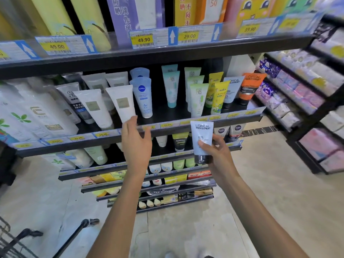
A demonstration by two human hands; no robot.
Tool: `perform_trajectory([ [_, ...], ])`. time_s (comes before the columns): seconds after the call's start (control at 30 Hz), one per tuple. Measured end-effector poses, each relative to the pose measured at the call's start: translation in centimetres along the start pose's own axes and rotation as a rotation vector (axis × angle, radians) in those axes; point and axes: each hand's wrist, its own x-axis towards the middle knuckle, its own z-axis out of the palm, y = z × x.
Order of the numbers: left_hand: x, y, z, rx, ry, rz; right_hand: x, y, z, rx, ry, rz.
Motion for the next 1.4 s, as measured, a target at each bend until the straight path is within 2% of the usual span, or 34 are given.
perform_trajectory([
  [0.1,-1.1,1.4,1.7,0.043,-0.109,0.085,0.0,-1.0,-1.4,0.013,0.021,-0.015],
  [0.23,-1.8,4.0,4.0,0.184,-0.138,0.321,0.7,-3.1,-3.6,-0.007,0.045,-0.066],
  [0.53,1.0,6.8,9.0,0.477,-0.441,0.330,5.4,-9.9,-7.4,-0.143,0.038,-0.246],
  [0.63,1.1,6.7,9.8,0.564,-0.433,0.328,7.5,-12.2,-8.2,-0.212,0.046,-0.322],
  [0.8,1.2,6.0,10.2,0.576,-0.393,0.328,11.0,-14.4,-8.9,-0.349,0.049,-0.418],
  [1.1,1.0,5.5,10.5,0.540,-0.360,0.318,14.7,-15.0,-9.1,-0.513,-0.003,-0.449],
  [1.4,0.9,5.7,10.6,0.528,-0.356,0.304,16.5,-14.5,-9.8,-0.754,-0.090,-0.383],
])
